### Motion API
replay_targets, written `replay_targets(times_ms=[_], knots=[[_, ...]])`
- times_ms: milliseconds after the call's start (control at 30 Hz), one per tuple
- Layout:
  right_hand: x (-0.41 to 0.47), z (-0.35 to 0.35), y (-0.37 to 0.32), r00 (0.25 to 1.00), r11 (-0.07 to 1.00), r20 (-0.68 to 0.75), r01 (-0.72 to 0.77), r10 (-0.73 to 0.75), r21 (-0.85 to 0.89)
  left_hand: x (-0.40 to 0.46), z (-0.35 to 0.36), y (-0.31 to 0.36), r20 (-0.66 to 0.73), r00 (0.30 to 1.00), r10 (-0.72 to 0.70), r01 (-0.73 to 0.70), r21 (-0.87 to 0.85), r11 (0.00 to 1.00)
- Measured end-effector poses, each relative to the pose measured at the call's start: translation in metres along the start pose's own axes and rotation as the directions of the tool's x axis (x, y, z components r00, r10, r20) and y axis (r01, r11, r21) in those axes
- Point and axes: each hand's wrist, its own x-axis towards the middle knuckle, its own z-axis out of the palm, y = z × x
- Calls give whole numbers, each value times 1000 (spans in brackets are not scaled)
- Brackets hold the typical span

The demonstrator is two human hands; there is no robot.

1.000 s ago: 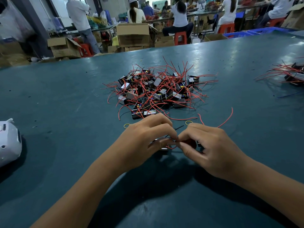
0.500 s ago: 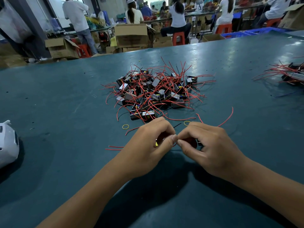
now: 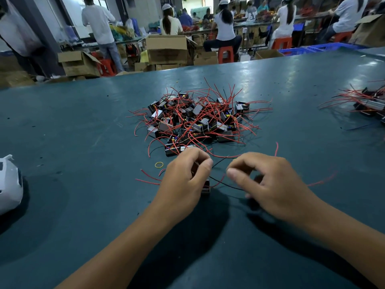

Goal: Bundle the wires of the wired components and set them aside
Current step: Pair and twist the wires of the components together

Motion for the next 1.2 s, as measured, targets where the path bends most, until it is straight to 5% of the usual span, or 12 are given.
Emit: replay_targets(times_ms=[133, 367, 600, 800, 933, 1100, 1200], knots=[[8, -17, 14, 986, 989, -82, -143, 147, 48, 4, -5, -4, -72, 997, 28, -25, 40, 999], [12, -12, 14, 958, 982, 216, -186, 187, -28, 7, -4, -11, 65, 995, 77, -83, 81, 993], [17, 6, 11, 912, 966, 325, -258, 251, -22, 12, 2, -17, 92, 992, 92, -105, 153, 983], [16, 3, 14, 942, 963, 290, -92, 167, -253, 13, -2, -18, 119, 993, 16, -41, 208, 977], [14, 3, 17, 960, 965, 163, -201, 228, -168, 13, -1, -13, 100, 995, 20, -41, 203, 978], [12, 8, 14, 919, 898, 112, -392, 377, 199, 9, 0, -12, 29, 999, 20, -24, 116, 993], [13, 12, 14, 920, 886, 50, -389, 390, 252, 8, 0, -12, 53, 998, -21, 20, 15, 1000]])
